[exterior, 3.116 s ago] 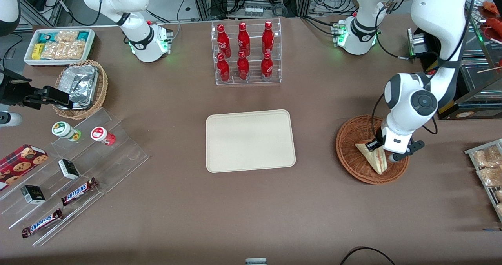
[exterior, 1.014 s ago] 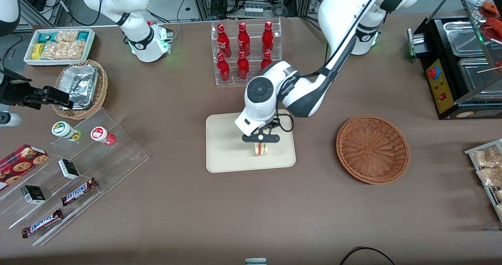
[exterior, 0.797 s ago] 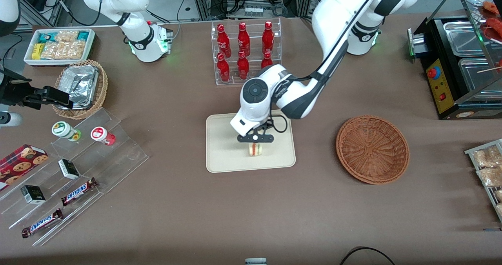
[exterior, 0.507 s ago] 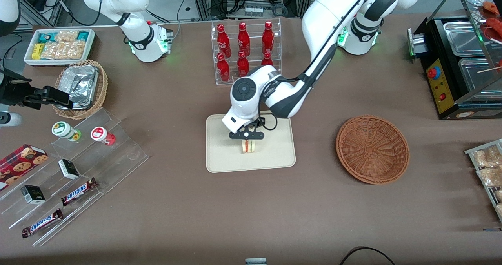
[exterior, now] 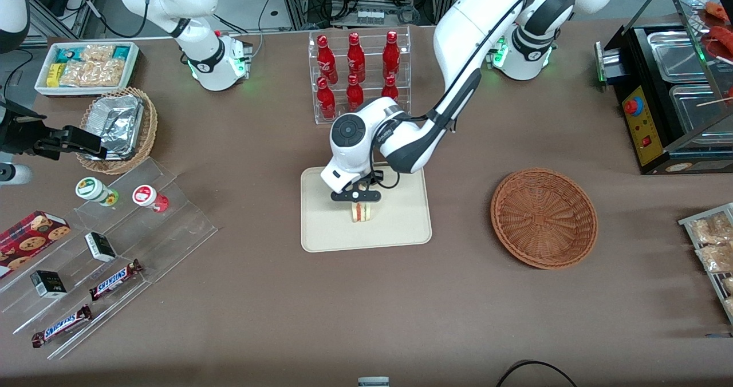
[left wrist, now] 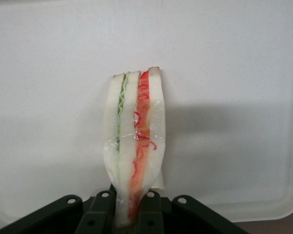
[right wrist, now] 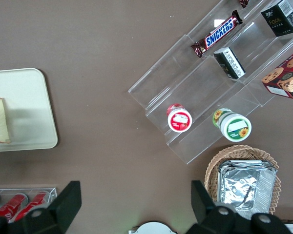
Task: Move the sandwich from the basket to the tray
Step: 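Lower the sandwich onto the tray and open the left gripper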
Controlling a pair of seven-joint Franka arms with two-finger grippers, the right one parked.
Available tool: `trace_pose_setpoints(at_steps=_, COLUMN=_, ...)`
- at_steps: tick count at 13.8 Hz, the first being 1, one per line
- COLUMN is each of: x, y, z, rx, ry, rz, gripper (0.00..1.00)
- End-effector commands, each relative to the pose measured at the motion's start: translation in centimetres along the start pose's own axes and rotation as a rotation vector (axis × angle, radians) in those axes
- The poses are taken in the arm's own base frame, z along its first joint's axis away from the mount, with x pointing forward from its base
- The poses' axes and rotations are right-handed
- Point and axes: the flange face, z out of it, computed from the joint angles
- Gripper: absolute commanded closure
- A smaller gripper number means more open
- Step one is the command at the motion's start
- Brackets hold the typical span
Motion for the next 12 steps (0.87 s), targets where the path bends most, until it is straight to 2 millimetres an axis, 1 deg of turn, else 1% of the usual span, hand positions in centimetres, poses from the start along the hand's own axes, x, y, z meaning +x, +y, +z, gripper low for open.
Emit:
trace_pose_setpoints(at_steps=1, x=-0.1, y=0.7, z=0.4, rx=0.019, ry=0.02, rz=-0.008, gripper=0.82)
trace_pose_setpoints(at_steps=2, x=-0.2, y=0.7, z=0.5, rx=0.02, ry=0.018, rz=-0.007, gripper=0.52)
trace_pose_setpoints(at_steps=3, x=-0.2, y=0.7, z=0.5, rx=0.021, ry=0.02, rz=-0.006, gripper=0.27)
trace_pose_setpoints(at_steps=4, x=-0.2, y=0.7, z=0.3, rx=0.021, ry=0.022, rz=-0.005, gripper=0.13)
trace_pose_setpoints(at_steps=5, x=-0.2, y=0.7, z=-0.1, rx=0.02, ry=0.024, rz=-0.004, gripper=0.02)
trace_pose_setpoints(at_steps=6, x=0.0, y=0.6, z=-0.8, rx=0.018, ry=0.03, rz=-0.006, gripper=0.02)
trace_pose_setpoints(at_steps=9, x=0.5, y=0.1, z=-4.1, rx=0.013, ry=0.044, rz=-0.021, gripper=0.01)
trace_pose_setpoints(at_steps=10, x=0.5, y=0.0, z=-5.7, rx=0.003, ry=0.058, rz=-0.025, gripper=0.01)
trace_pose_setpoints(at_steps=11, x=0.5, y=-0.2, z=-6.9, rx=0.005, ry=0.063, rz=-0.045, gripper=0.01)
trace_pose_setpoints(at_steps=12, x=0.5, y=-0.7, z=-8.7, rx=0.01, ry=0.068, rz=-0.066, gripper=0.01)
